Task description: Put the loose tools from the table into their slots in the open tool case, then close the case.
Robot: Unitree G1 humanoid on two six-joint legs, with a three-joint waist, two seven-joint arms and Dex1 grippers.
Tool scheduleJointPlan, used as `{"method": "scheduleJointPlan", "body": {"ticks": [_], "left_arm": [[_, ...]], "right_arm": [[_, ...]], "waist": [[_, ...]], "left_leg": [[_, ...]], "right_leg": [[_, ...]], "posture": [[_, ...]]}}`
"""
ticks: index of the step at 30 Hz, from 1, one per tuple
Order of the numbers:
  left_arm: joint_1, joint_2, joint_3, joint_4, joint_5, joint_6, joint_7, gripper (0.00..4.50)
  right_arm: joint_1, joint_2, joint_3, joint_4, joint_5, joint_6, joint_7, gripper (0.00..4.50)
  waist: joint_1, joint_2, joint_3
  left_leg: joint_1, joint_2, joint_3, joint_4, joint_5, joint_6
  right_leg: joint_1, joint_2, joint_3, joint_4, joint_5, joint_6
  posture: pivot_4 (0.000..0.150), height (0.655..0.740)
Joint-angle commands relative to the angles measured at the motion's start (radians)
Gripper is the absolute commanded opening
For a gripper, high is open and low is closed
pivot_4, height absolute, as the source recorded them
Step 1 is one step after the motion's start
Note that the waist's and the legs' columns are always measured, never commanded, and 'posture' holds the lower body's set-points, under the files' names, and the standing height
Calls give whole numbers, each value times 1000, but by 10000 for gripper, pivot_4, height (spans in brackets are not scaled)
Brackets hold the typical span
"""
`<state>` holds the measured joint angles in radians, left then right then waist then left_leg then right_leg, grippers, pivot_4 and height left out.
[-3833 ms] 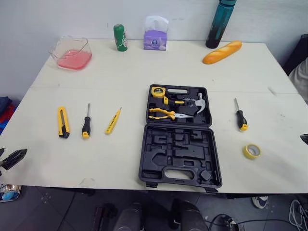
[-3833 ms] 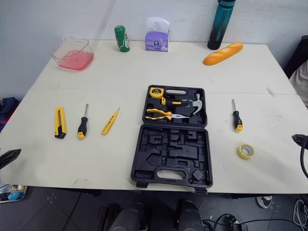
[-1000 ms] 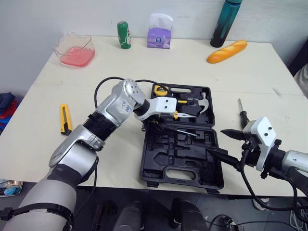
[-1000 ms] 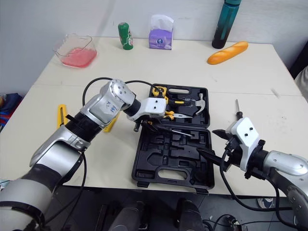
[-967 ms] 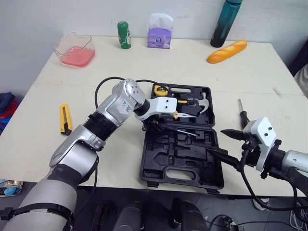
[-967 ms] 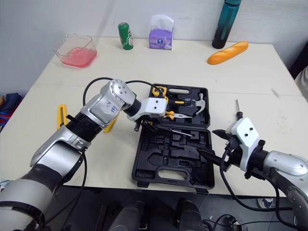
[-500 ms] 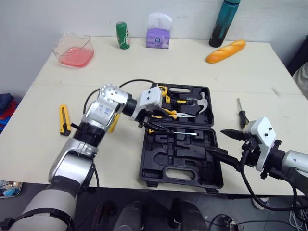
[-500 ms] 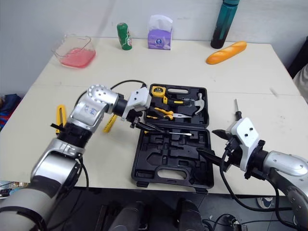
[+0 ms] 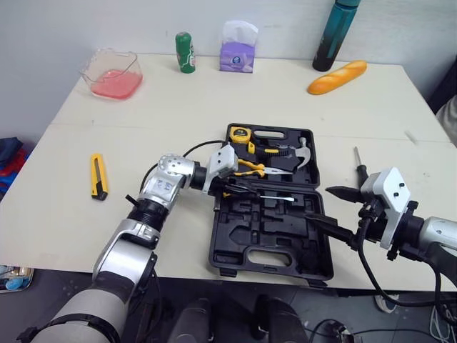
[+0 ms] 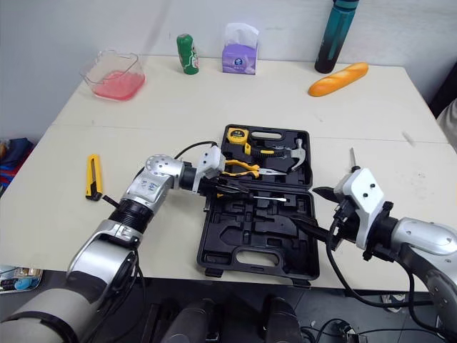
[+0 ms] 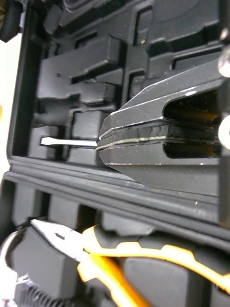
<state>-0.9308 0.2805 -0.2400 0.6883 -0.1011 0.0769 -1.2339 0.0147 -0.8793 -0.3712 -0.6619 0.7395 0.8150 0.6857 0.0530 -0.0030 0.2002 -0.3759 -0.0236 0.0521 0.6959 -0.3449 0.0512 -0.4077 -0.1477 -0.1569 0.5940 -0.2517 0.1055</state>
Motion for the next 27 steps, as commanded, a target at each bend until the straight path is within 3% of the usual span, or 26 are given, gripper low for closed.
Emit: {"method": "scheduleJointPlan", "body": {"ticks": [1, 5, 10, 17, 22, 23, 24, 27], "left_arm": [[-25, -5, -27, 30, 54, -31, 24, 535], [-13, 42, -190, 74, 228, 22, 15, 535], [21, 38, -249, 95, 280, 14, 39, 535], [8, 20, -218, 119, 260, 36, 87, 535], [15, 23, -91, 13, 134, 55, 64, 535], [31, 42, -28, -62, 78, 71, 64, 6419], [44, 55, 14, -117, 41, 86, 66, 9376], [155, 159, 191, -398, -126, 328, 85, 22430]], "right_arm": [[1, -4, -9, -17, 11, -2, 1, 45000], [11, 3, -7, -19, 9, -4, -5, 45000], [23, 13, -3, -21, 3, -5, -18, 45000], [55, 9, -17, -15, -4, -13, -15, 45000], [68, 7, -41, 8, -22, -29, -15, 45000], [73, 4, -67, 24, -22, -30, -10, 45000], [76, 1, -86, 35, -21, -31, -6, 45000], [118, -21, -189, 92, -7, -33, 54, 45000]], "waist": [[1, 0, 0], [1, 0, -3], [-2, 3, -25], [0, 6, -35], [-1, 8, -35], [-2, 9, -34], [-7, 10, -32], [-27, 8, -28]], "left_leg": [[0, 0, 0, 0, 0, 0], [1, 0, 0, 1, 0, 0], [15, 2, -1, 1, -7, 3], [26, 9, -4, 2, -16, 0], [25, 9, -4, 2, -16, 0], [25, 9, -4, 2, -16, 0], [23, 9, -4, 2, -16, -1], [12, 10, -3, 3, -13, -3]], "right_leg": [[0, 0, 0, 0, 0, 0], [2, 0, 0, 0, 0, 0], [17, 0, 0, -5, 0, 0], [30, -2, 4, -16, -1, -1], [31, -2, 4, -16, -1, -1], [30, -2, 4, -16, -1, -1], [28, -2, 4, -16, -1, -1], [15, -2, 5, -7, -2, -3]], "posture": [[1500, 7348], [1500, 7348], [1500, 7348], [1500, 7348], [1500, 7348], [1500, 7348], [1500, 7348], [1500, 7348]]}}
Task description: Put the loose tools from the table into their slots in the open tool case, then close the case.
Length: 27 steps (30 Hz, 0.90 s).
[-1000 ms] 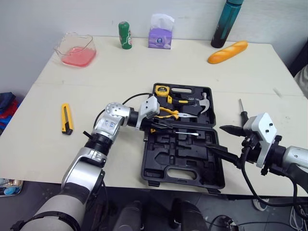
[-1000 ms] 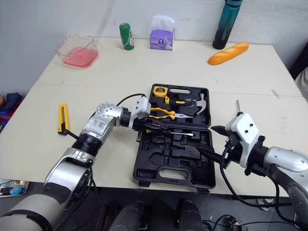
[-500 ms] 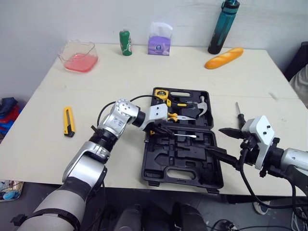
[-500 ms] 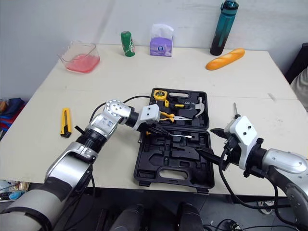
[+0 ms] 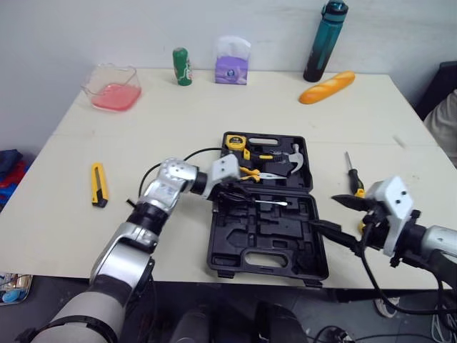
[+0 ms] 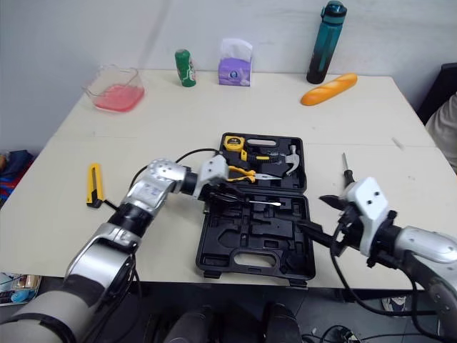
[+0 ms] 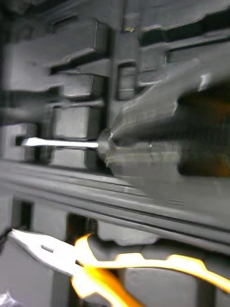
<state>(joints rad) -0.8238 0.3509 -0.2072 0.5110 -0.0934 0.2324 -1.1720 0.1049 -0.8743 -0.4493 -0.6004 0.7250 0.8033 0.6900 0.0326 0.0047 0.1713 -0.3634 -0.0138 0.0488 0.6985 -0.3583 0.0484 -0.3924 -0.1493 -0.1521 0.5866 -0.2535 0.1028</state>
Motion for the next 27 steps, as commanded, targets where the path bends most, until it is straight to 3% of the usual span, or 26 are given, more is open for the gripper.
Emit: {"method": "scheduleJointPlan", "body": {"ticks": [1, 2, 5, 7, 13, 17, 22, 27], "left_arm": [[101, 128, 203, -302, -172, 230, 30, 26258], [167, 173, 248, -375, -201, 276, 38, 32485], [372, 285, 431, -525, -280, 403, 103, 44827], [445, 309, 555, -545, -336, 482, 169, 44827], [817, 422, 957, -553, -339, 458, 249, 44827], [935, 486, 1109, -462, -333, 418, 270, 44827], [948, 541, 1133, -310, -322, 343, 307, 44827], [922, 536, 1061, -363, -346, 334, 321, 44827]], "right_arm": [[41, -37, -139, 58, 2, -26, 73, 45000], [56, -53, -166, 95, -14, -35, 98, 45000], [104, -112, -243, 260, -84, -84, 172, 45000], [124, -142, -278, 356, -124, -117, 207, 45000], [143, -226, -362, 652, -237, -223, 282, 45000], [106, -251, -351, 793, -285, -288, 291, 45000], [38, -253, -317, 883, -320, -333, 284, 45000], [4, -224, -301, 814, -307, -313, 270, 45000]], "waist": [[-11, 1, 2], [-16, 1, 3], [-18, 3, 4], [-11, 4, 5], [-8, 3, 8], [-4, 6, 11], [-7, 14, 15], [-7, 17, 16]], "left_leg": [[-4, 0, 0, 1, 2, -1], [-6, 0, 0, 0, 2, -2], [-4, 0, 1, -1, 2, -2], [-3, 0, 1, 0, 2, 0], [-3, -1, -2, 0, -1, -1], [-3, 1, -2, -1, -3, -4], [-2, 1, -2, -1, -5, -10], [-5, 1, -2, -1, -5, -11]], "right_leg": [[-4, 1, -1, 1, 0, 0], [-6, 2, -1, 1, 0, -1], [-5, 7, -3, 1, -1, -2], [-2, 6, -2, 0, -1, -1], [-3, -1, 0, -3, -1, -1], [-4, 0, -4, -3, -3, -5], [-5, -1, -4, -1, -3, -5], [-9, -2, -3, 1, -4, -6]], "posture": [[1500, 7348], [1500, 7348], [1500, 7348], [1500, 7348], [1500, 7348], [1500, 7348], [1500, 7348], [1500, 7348]]}}
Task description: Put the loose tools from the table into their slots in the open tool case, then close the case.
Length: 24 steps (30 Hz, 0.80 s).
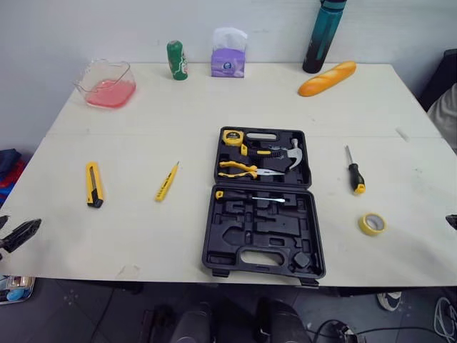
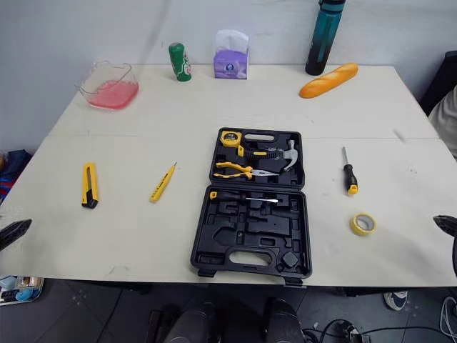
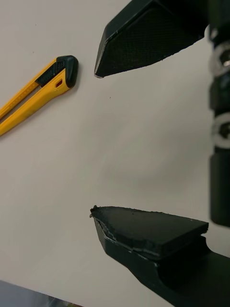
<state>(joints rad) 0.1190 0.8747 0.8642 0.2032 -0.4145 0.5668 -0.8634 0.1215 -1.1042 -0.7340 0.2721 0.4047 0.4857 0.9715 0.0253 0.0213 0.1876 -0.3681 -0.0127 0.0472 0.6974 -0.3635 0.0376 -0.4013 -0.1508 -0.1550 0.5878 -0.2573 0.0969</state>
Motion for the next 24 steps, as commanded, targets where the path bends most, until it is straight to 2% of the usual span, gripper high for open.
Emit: {"method": "scheduleJointPlan", "body": {"ticks": [1, 6, 9, 12, 16, 20, 24], "left_arm": [[-30, 18, -25, -65, -37, 5, 1, 44827], [-91, 24, -144, -237, -139, 94, -47, 44827], [-192, 32, -274, -431, -265, 205, -71, 44827], [-316, 39, -380, -540, -332, 254, -64, 44827], [-565, 1, -557, -597, -408, 288, -86, 44827], [-738, -60, -718, -554, -375, 237, -141, 44827], [-883, -166, -838, -457, -336, 186, -178, 44827]], "right_arm": [[-15, 18, -16, -94, 23, 20, -22, 45000], [-72, 115, 7, -339, 110, 179, -140, 45000], [-171, 227, 67, -493, 166, 317, -309, 45000], [-259, 323, 122, -557, 170, 396, -451, 45000], [-349, 435, 213, -537, 99, 386, -612, 45000], [-413, 490, 296, -449, 16, 334, -693, 45000], [-476, 534, 373, -342, -41, 261, -713, 45000]], "waist": [[0, 0, 0], [-1, -1, 0], [0, -1, 0], [0, -1, 0], [0, -1, 0], [-3, -1, 0], [-3, -2, 1]], "left_leg": [[0, 0, 0, 0, 0, 0], [0, 1, 2, 0, 0, -1], [0, 1, 2, 0, 0, -1], [0, 1, 2, 1, 1, -2], [-2, 0, 5, 0, 6, 3], [-1, 0, 12, 0, 8, 5], [0, 1, 17, 0, 9, 5]], "right_leg": [[0, 0, 0, 0, 0, 0], [-1, 1, 1, 2, 0, 0], [-1, 1, 3, 3, 0, 0], [-2, 2, 4, 5, 0, 0], [-4, 6, 4, 6, 0, 0], [-6, 15, 7, 6, 2, 3], [-7, 18, 11, 7, 3, 4]], "posture": [[1500, 7348], [1500, 7348], [1500, 7348], [1500, 7348], [1500, 7348], [1500, 7348], [1500, 7348]]}}
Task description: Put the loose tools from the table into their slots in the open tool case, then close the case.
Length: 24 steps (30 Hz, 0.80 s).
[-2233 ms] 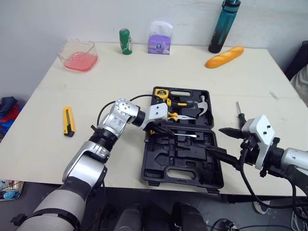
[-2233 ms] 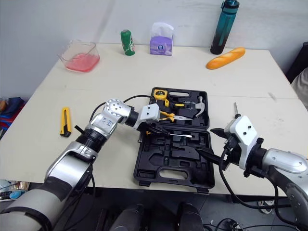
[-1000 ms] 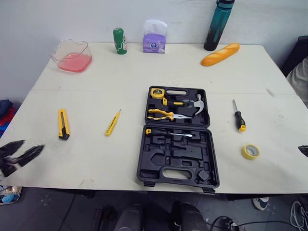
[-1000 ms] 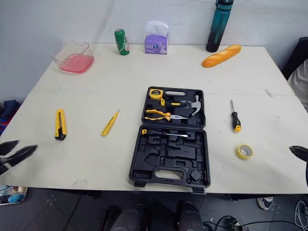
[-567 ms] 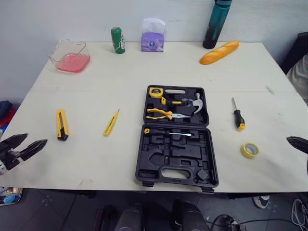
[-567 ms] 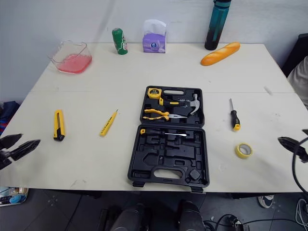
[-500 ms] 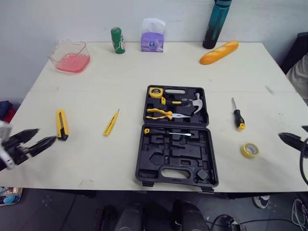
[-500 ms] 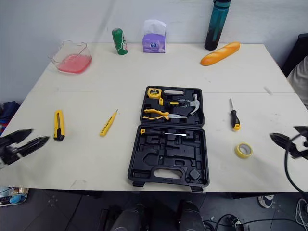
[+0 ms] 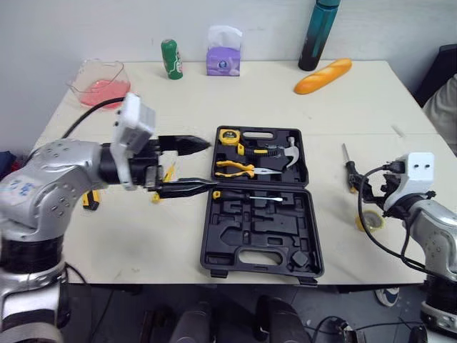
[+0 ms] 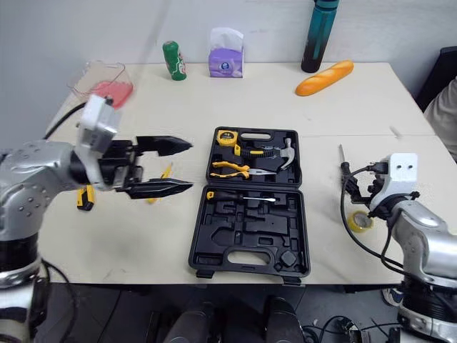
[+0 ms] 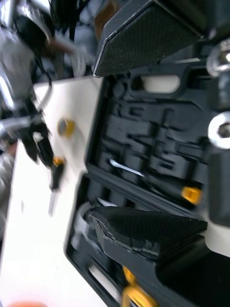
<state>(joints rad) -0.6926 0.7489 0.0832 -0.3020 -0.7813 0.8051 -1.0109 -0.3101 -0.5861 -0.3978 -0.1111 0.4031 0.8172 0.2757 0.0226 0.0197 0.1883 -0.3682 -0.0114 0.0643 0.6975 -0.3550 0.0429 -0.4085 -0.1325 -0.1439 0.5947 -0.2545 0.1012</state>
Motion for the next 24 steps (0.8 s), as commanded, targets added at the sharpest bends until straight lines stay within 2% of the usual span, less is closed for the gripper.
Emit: {"method": "scheduleJointPlan", "body": {"ticks": [1, 6, 11, 14, 19, 24], "left_arm": [[-91, -60, -81, 77, 55, -75, -39, 44827], [-161, -153, -140, 177, 110, -137, -55, 44827], [-180, -185, -160, 202, 138, -158, -75, 44827], [-178, -191, -167, 200, 149, -168, -82, 45000], [-179, -198, -164, 205, 157, -170, -85, 45000], [-158, -175, -161, 203, 174, -169, -93, 45000]], "right_arm": [[-62, 26, 48, 72, -56, -88, -29, 45000], [-137, 60, 82, 210, -100, -163, -53, 45000], [-151, 79, 99, 258, -125, -203, -58, 45000], [-146, 89, 91, 257, -122, -210, -63, 36148], [-138, 101, 64, 241, -112, -207, -94, 10867], [-133, 56, 65, 138, -87, -152, -53, 10708]], "waist": [[-2, 0, 0], [-8, 0, 0], [-14, 0, 0], [-20, 0, 0], [-21, 0, 0], [-22, 0, 0]], "left_leg": [[0, 0, 1, 0, 0, 0], [-1, 2, 4, -2, 0, 0], [-2, 2, 4, -2, 0, 0], [-1, 2, 4, -2, 0, 0], [-1, 2, 3, -2, 0, 0], [-2, 2, 3, -1, 0, 0]], "right_leg": [[0, 0, 1, 0, 0, 0], [-4, 2, 8, 0, 0, 0], [-4, 2, 9, -1, 0, 0], [-4, 2, 11, 0, 0, 0], [-4, 2, 11, 0, 0, 0], [-4, 2, 11, 0, 0, 0]], "posture": [[1500, 7348], [1500, 7348], [1500, 7348], [1500, 7348], [1500, 7348], [1500, 7348]]}}
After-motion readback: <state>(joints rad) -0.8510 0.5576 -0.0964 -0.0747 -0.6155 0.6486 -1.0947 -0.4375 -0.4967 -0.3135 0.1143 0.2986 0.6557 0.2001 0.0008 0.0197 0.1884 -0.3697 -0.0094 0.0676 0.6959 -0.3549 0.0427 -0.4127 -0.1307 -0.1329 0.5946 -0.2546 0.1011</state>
